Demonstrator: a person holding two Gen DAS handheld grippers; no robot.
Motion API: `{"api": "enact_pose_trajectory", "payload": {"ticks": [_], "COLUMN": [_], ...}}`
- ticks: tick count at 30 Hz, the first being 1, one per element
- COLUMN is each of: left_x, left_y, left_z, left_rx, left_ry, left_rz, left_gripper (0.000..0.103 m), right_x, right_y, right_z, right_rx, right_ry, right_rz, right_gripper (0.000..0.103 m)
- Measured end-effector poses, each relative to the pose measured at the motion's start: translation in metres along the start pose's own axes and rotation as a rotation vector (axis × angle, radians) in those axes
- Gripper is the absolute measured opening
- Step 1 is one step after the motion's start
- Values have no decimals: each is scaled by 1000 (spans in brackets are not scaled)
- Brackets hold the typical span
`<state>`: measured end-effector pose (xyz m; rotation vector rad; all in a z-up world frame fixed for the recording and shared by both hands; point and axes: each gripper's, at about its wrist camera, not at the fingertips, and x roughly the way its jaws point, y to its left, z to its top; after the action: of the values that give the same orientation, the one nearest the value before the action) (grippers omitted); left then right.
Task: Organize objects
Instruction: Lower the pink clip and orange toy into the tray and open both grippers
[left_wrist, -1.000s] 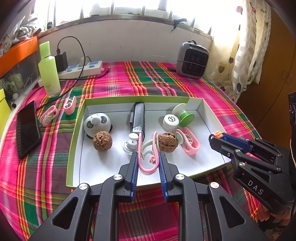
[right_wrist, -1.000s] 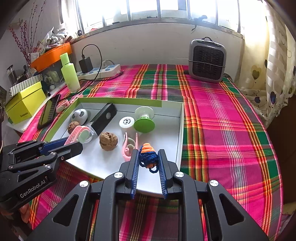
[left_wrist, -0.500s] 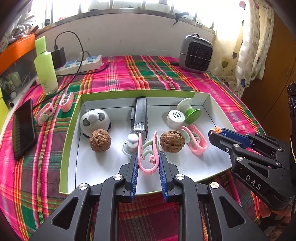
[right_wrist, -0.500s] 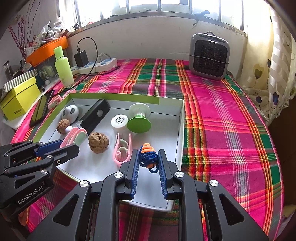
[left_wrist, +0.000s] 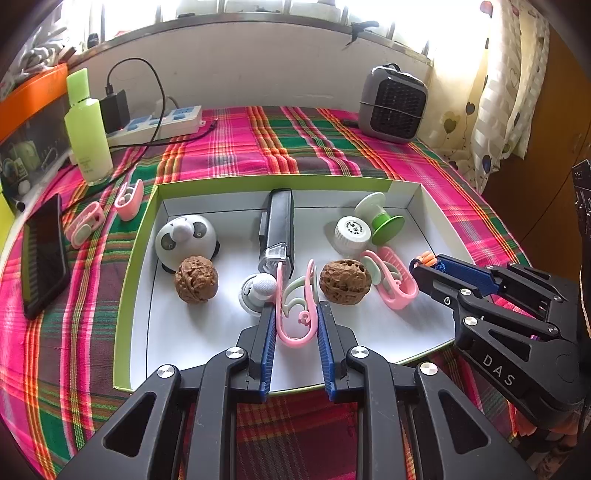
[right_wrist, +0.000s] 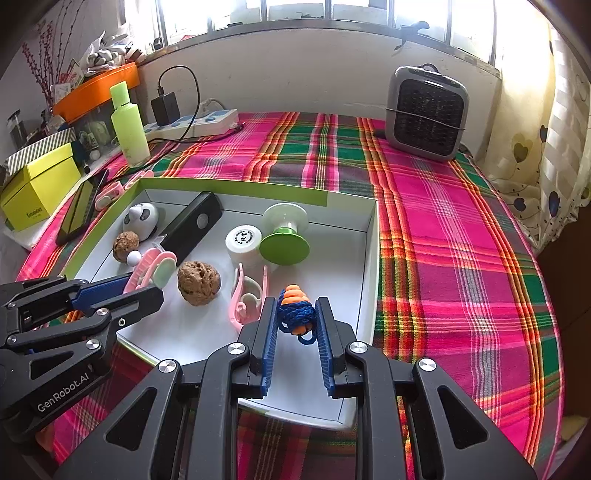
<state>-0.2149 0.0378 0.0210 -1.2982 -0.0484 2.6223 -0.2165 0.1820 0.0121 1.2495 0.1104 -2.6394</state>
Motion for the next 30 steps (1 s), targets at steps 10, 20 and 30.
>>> {"api": "enact_pose_trajectory", "payload": {"ticks": [10, 20, 30], "left_x": [1, -3, -15], "left_y": [1, 3, 1], "left_z": [-1, -2, -5], "left_rx": [-1, -7, -13], "left_ry": [1, -6, -23], "left_rz": [9, 19, 29], "left_gripper": [22, 29, 34], "right_x": [0, -4, -17], "right_y": [2, 2, 1], "right_z": [0, -2, -6], "right_rx": [-3, 15, 36], "right_ry": [4, -8, -40], "right_rz": [-3, 4, 14], "right_gripper": [23, 34, 34]}}
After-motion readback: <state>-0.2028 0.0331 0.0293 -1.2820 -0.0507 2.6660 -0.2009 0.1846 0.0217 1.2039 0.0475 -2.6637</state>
